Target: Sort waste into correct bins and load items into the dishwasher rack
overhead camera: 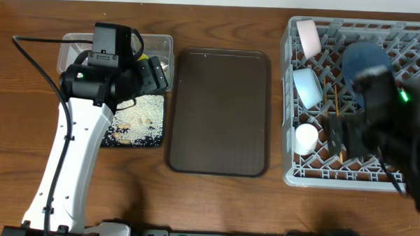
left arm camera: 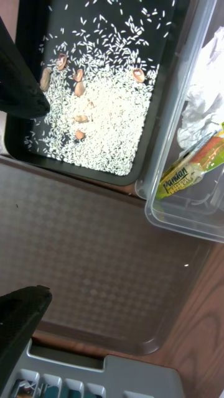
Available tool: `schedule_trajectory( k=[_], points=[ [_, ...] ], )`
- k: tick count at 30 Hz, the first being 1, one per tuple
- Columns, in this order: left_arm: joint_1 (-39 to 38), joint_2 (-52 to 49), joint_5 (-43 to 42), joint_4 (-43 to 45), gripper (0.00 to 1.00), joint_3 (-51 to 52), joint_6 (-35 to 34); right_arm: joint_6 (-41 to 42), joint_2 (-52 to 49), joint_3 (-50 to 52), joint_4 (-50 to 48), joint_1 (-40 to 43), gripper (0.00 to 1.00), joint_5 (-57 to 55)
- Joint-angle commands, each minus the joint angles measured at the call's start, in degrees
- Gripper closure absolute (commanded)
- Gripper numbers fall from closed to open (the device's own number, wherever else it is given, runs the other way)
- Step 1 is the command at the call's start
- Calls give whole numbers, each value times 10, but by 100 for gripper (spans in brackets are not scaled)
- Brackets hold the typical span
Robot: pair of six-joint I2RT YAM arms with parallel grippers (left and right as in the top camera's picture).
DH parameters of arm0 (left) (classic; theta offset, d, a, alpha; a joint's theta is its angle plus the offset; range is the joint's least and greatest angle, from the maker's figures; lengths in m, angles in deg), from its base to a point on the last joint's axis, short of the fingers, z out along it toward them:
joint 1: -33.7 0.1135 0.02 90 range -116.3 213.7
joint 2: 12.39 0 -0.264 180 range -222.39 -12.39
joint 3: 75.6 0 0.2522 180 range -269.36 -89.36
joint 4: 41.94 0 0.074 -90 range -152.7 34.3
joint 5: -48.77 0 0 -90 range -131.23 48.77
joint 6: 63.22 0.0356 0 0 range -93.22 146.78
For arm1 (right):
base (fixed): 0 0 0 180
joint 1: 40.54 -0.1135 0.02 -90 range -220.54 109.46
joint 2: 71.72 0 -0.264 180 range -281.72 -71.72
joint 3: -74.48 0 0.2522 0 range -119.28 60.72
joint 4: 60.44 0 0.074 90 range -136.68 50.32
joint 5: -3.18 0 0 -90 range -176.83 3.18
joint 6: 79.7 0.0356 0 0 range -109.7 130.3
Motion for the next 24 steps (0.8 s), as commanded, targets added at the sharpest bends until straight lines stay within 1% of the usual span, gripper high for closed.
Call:
schedule_trajectory(
  k=[1,8,12,14,16,18,24],
  points=[
    [2,-2,5,-2,11,2,3,5,45,-7,15,-5,1,-7],
    [2,-2,5,-2,11,2,3,5,132,-6,28,-5,1,0],
    [2,-2,5,-2,11,2,3,5,148,0,23,-4,1,-20],
    [2,-2,5,-2,11,2,3,5,155,16,2,3,1,-38],
    [2,-2,5,-2,11,2,3,5,171,48,-46,10,1,-45],
    [2,-2,5,-2,11,2,3,5,196,100,-119,12,1,-45],
    [2,-2,5,-2,11,2,3,6,279,308,-346,42,1,-6]
  ],
)
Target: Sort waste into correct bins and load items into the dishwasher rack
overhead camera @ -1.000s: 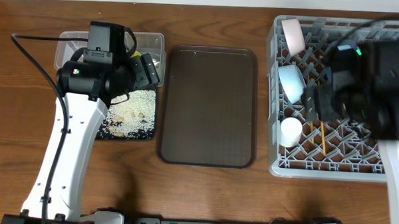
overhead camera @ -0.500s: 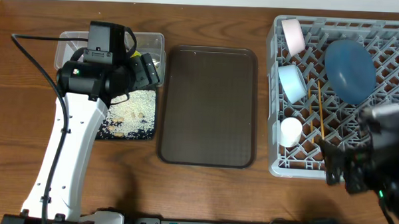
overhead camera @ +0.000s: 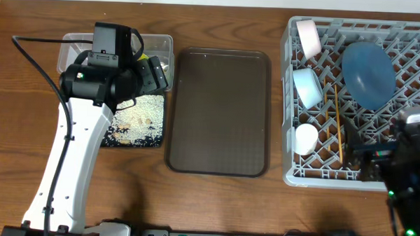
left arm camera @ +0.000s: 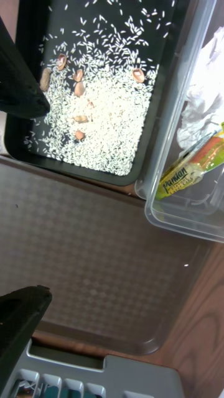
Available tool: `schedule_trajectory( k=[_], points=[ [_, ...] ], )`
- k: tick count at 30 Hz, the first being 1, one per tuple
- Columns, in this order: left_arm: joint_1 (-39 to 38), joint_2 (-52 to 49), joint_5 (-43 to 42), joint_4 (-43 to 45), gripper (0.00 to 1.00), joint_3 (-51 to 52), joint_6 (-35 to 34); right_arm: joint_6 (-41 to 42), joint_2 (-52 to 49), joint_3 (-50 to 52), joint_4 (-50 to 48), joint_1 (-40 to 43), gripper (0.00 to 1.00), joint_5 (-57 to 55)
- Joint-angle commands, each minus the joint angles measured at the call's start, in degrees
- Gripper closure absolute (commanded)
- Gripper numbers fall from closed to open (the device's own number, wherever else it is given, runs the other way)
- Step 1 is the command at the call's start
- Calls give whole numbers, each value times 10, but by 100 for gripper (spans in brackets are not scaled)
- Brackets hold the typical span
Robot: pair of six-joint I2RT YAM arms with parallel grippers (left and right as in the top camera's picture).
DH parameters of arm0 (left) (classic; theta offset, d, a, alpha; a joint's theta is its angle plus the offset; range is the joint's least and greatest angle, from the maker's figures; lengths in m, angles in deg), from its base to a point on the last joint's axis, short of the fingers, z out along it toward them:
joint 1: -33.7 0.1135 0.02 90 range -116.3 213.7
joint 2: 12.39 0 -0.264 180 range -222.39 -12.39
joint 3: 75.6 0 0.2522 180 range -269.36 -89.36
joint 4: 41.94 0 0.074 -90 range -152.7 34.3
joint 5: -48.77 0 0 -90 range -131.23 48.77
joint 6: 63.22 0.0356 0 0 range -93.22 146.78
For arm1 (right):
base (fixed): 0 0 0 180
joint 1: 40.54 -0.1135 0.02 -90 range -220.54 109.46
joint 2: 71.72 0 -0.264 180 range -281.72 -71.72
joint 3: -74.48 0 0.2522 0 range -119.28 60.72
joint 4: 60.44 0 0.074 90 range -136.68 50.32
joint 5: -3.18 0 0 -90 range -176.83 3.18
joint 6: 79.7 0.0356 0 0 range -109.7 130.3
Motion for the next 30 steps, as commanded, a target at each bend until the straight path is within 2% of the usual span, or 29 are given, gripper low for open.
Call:
schedule_trajectory(
  k=[1,8,12,16,21,30],
  points=[
    [2,-2,5,-2,11,2,3,5,42,106,-68,20,1,32],
    [2,-2,5,-2,11,2,3,74,142,380,-286,40,1,58],
    [2,-2,5,-2,12,2,3,73,207,511,-396,40,1,57],
    [2,-2,5,-2,11,2,3,71,274,601,-443,40,1,56],
    [2,-2,5,-2,11,2,3,60,349,673,-451,41,1,55],
    [2,-2,5,-2,11,2,3,16,382,704,-462,40,1,51]
  ],
)
